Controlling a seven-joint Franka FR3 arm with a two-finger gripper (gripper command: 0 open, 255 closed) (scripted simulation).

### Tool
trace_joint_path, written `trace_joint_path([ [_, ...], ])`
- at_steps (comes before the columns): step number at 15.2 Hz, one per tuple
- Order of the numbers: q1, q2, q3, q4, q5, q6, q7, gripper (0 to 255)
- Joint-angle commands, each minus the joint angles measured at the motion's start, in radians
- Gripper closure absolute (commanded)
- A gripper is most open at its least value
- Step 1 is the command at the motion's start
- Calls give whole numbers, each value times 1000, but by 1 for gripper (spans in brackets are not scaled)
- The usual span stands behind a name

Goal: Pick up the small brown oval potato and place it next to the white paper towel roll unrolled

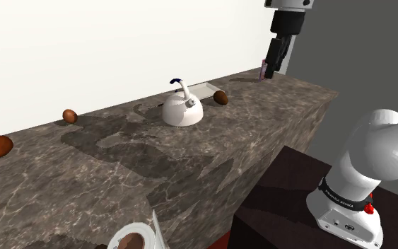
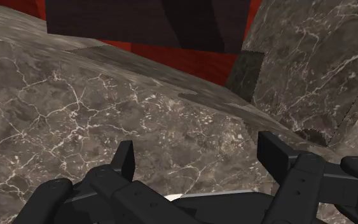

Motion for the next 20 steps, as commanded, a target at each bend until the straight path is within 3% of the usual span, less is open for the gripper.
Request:
trace_joint_path([
  [1, 0, 0, 0, 0, 0, 0, 0, 0],
  [11, -72, 198, 3, -108, -49, 390, 39, 0],
  [20, -143, 465, -1, -85, -109, 711, 100, 0],
])
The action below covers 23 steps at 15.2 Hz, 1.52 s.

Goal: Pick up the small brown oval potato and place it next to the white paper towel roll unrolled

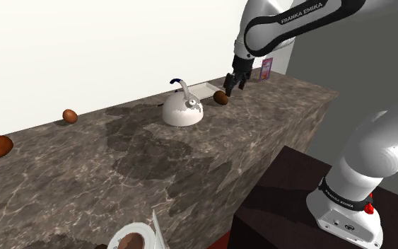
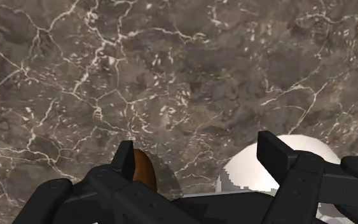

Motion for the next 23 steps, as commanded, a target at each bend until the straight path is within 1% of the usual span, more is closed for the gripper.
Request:
trace_joint_path([
  [1, -18, 68, -5, 21, -17, 66, 13, 0],
  [6, -56, 235, -13, 89, -64, 208, 62, 0],
  [10, -81, 371, -26, 166, -106, 300, 107, 0],
  [18, -84, 464, -31, 171, -124, 389, 121, 0],
  [23, -84, 464, -31, 171, -124, 389, 121, 0],
])
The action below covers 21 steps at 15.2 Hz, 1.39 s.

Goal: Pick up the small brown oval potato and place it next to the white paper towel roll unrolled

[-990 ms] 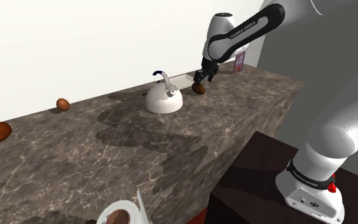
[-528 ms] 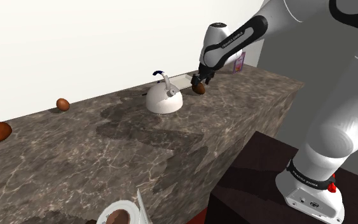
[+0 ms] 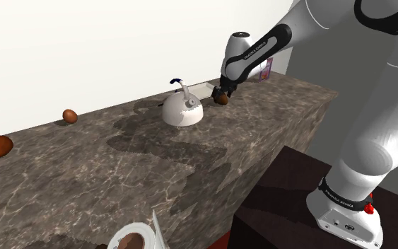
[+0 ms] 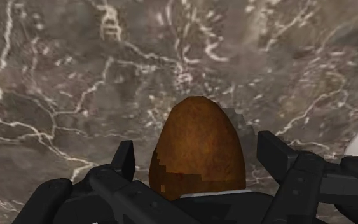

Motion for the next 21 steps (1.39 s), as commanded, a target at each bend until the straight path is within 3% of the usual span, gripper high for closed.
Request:
trace_joint_path([
  [1, 0, 0, 0, 0, 0, 1, 0, 0],
  [3, 0, 0, 0, 0, 0, 0, 0, 0],
  [4, 0, 0, 0, 0, 0, 0, 0, 255],
  [13, 0, 0, 0, 0, 0, 1, 0, 255],
  [21, 0, -62, 3, 41, 20, -103, -19, 255],
])
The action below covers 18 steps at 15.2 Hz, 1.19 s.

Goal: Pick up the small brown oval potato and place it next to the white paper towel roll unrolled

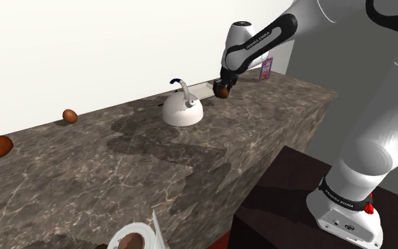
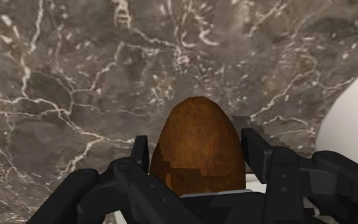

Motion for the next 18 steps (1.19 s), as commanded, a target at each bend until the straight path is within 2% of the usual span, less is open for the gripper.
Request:
trace_joint_path([
  [1, 0, -15, 0, 11, 5, -27, -5, 255],
  [18, 2, -101, 2, 149, 29, -250, -32, 255],
])
